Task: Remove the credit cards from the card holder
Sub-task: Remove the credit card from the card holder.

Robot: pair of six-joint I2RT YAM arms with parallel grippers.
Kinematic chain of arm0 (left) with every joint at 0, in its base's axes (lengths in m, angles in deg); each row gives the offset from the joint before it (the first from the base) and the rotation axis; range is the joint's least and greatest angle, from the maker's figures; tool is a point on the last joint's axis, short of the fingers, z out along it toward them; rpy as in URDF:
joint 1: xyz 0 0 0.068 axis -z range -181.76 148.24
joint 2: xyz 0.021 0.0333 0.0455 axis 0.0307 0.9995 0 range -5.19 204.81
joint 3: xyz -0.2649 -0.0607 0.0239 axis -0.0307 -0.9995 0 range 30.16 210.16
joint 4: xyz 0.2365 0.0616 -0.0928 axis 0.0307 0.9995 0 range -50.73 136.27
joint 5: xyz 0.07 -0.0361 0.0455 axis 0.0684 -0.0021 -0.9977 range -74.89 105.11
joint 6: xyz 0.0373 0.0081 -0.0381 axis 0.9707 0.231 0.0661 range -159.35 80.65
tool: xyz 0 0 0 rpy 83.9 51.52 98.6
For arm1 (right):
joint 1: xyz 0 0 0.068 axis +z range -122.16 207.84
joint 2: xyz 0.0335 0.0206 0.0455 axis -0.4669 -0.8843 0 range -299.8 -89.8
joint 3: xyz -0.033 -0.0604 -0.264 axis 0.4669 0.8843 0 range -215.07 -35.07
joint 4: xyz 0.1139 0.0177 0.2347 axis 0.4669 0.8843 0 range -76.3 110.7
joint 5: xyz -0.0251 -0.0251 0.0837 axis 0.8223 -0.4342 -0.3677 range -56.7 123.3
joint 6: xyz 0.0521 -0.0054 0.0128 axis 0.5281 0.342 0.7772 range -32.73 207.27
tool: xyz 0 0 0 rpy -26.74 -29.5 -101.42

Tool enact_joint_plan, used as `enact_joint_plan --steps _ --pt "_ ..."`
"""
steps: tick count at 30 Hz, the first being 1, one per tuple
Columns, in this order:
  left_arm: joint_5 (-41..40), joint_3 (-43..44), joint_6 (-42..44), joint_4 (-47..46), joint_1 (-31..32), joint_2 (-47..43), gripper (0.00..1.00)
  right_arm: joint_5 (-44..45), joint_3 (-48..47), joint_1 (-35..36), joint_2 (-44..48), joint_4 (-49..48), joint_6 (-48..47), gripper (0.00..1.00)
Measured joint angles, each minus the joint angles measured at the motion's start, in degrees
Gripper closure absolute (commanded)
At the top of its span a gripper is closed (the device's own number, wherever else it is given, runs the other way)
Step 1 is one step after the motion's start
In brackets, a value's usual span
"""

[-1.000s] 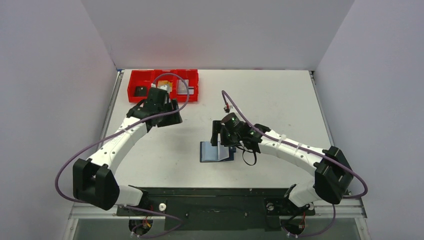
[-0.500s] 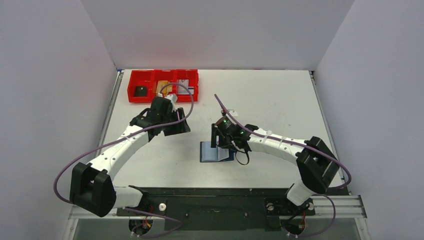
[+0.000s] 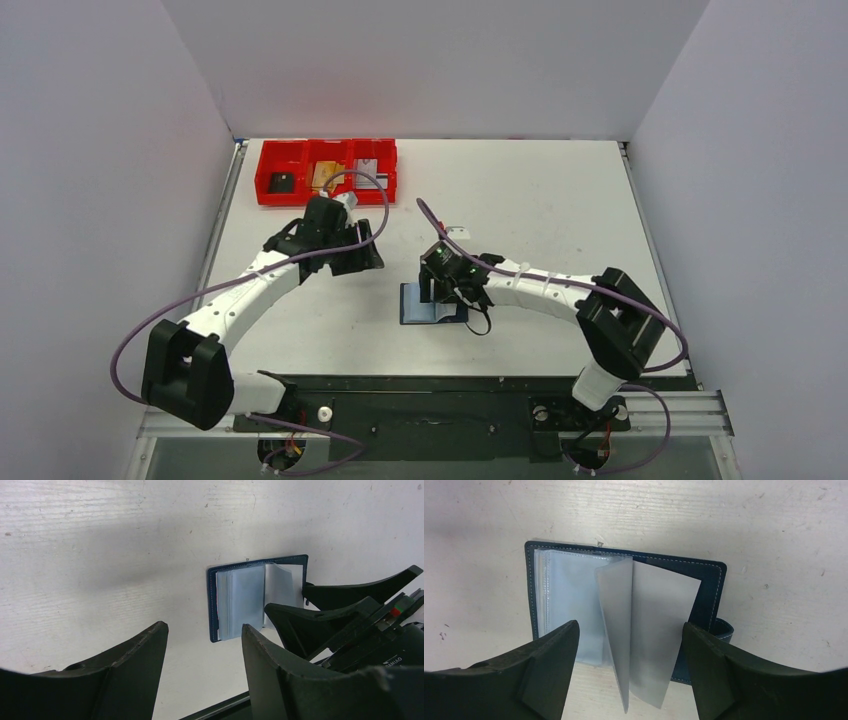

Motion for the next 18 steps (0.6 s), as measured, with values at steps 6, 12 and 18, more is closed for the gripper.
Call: enact_joint_plan --steps 6,12,18 --pt "-0.1 -0.1 0.0 0.0 0.0 0.0 0.46 3.5 -0.8 1.9 3.7 4.9 0.9 0.3" --pt "-1.2 -0.1 0.0 0.7 -1.0 0.0 0.46 4.4 -8.0 5.4 7.0 6.6 1.2 0.31" --pt "-1.6 -0.1 0.0 0.9 -2.6 0.0 0.46 3.5 -12.9 6.5 1.4 6.0 0.7 0.32"
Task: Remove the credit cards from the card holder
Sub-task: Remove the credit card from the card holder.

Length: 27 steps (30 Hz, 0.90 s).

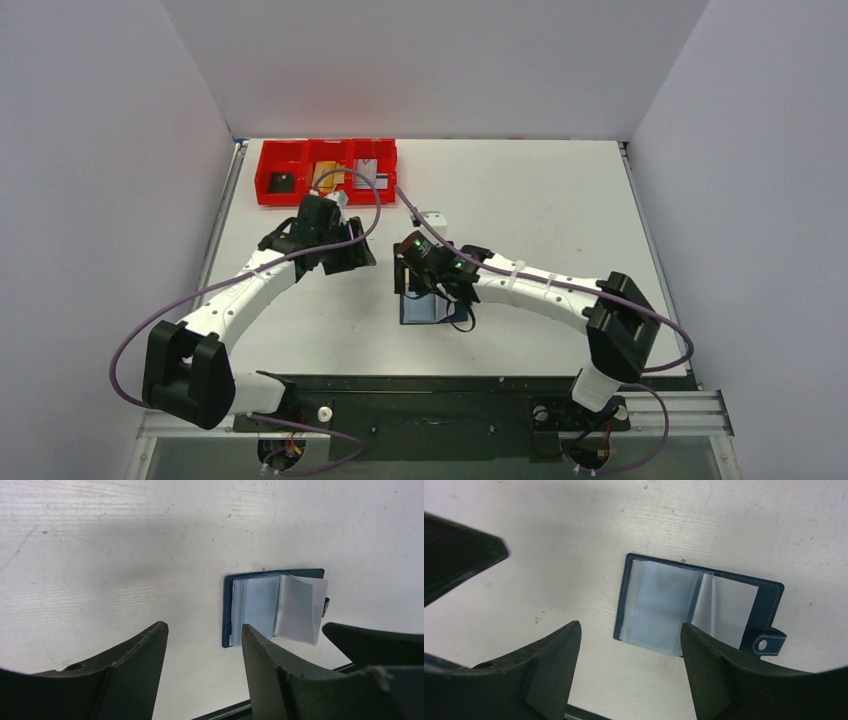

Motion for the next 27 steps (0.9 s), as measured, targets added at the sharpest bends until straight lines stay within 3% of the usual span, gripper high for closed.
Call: enact_joint_plan --steps 8,27 --pt "0.0 0.0 0.0 0.5 0.0 0.0 0.46 -1.9 0.0 -2.7 -9.3 0.4 -1.1 0.32" --pt "0.4 0.0 -1.0 0.7 0.6 1.2 0.46 -3.6 4.5 -3.3 -12.0 -4.7 -1.1 0.47"
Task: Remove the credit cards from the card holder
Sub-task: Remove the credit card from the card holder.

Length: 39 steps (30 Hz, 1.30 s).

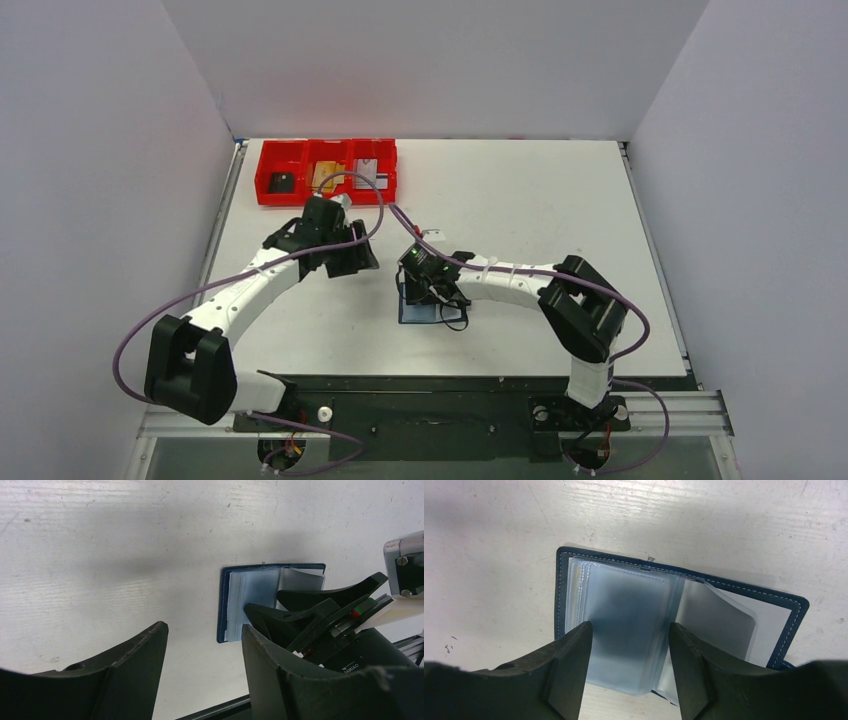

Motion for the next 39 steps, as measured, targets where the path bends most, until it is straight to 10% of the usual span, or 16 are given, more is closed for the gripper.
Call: enact_joint_plan --steps 22,39 --pt "2.8 -3.3 -5.7 -4.5 6.0 5.1 0.51 -8.6 12.7 -4.0 4.9 -18.4 1.1 0.99" --pt "7.4 -5.2 -9.7 -11.7 9.5 11.9 0.64 -16.5 17.1 -7.2 5.0 -27.2 1.7 1.0"
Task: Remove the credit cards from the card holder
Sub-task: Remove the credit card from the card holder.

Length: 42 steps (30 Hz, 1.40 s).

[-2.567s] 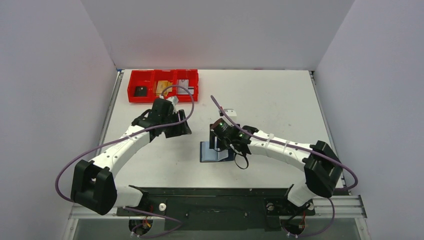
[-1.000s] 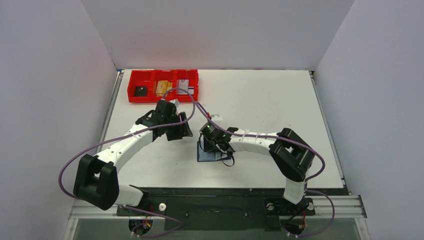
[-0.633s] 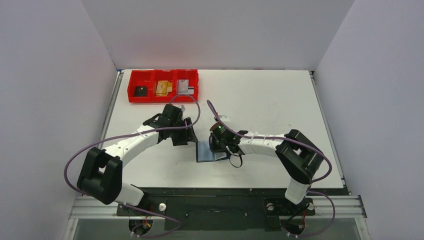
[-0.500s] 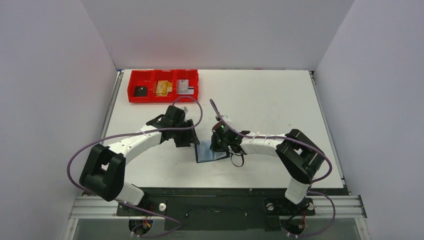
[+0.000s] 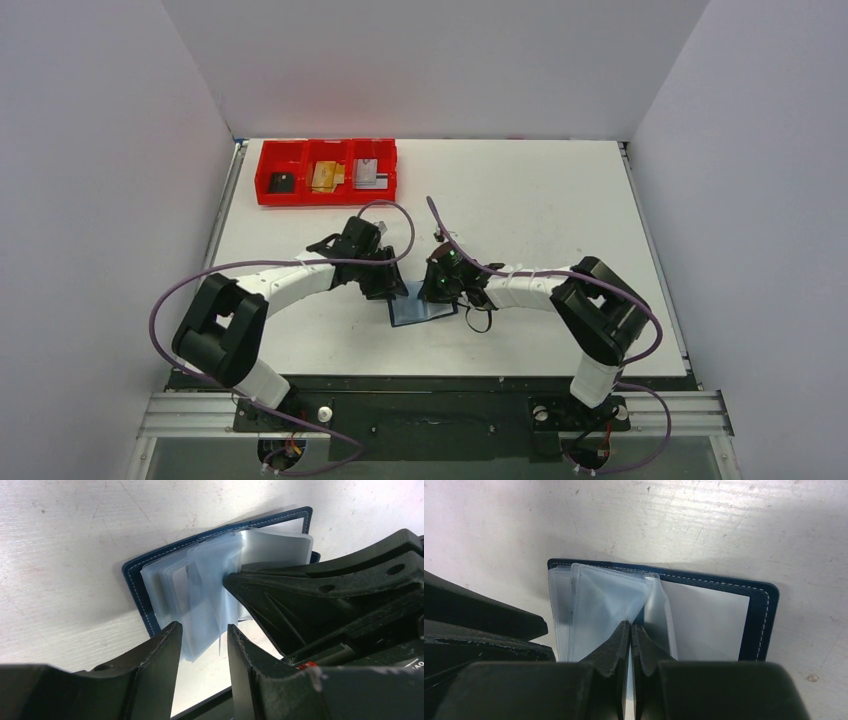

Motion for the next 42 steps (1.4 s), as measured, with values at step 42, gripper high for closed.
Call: enact_joint_plan --steps 42 --pt "0.9 0.0 -0.4 -7.4 1.1 6.5 1.0 -1.9 0.6 -0.7 -0.2 -1.6 0.9 0.88"
